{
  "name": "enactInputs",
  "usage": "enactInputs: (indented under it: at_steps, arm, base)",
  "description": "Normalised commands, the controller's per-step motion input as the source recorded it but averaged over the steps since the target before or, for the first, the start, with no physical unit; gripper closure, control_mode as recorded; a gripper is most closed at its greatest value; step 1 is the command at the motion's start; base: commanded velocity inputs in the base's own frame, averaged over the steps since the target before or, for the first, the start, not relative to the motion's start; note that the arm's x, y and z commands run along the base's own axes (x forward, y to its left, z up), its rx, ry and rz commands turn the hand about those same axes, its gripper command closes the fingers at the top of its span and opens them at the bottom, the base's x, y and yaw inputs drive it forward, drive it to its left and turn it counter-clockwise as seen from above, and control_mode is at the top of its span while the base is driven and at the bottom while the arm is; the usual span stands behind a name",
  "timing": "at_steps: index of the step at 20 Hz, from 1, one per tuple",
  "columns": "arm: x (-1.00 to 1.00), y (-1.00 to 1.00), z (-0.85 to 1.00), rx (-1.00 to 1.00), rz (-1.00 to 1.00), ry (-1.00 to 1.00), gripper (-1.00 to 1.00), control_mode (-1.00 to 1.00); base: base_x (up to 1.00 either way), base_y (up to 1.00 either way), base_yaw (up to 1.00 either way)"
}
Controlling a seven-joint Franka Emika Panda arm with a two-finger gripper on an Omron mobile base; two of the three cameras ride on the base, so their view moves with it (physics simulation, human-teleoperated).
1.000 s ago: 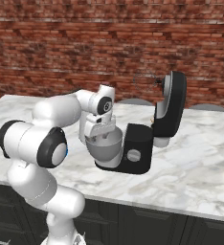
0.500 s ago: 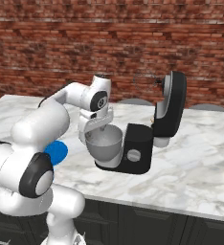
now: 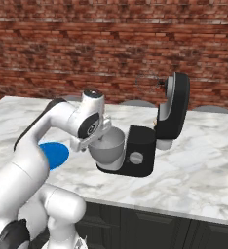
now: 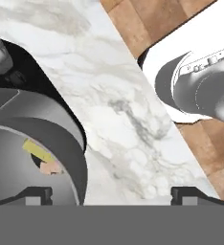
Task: Add butter and sugar cubes to the stand mixer bowl and then turn on the stand mixer to begin making frosting.
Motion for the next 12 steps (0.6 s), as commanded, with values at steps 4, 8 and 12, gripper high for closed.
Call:
enactInputs:
  at_steps: [4, 8, 12]
  arm:
    - [-0.46, -0.89, 0.20, 0.13, -0.01, -0.26, -1.00, -1.00]
    - [-0.23, -0.95, 0.18, 0.16, 0.00, -0.21, -1.00, -1.00]
    - [-0.14, -0.95, 0.02, 0.20, -0.01, -0.07, -1.00, -1.00]
  base:
    - [0.00, 0.00, 0.00]
    - [0.00, 0.00, 0.00]
    - [0.00, 0.00, 0.00]
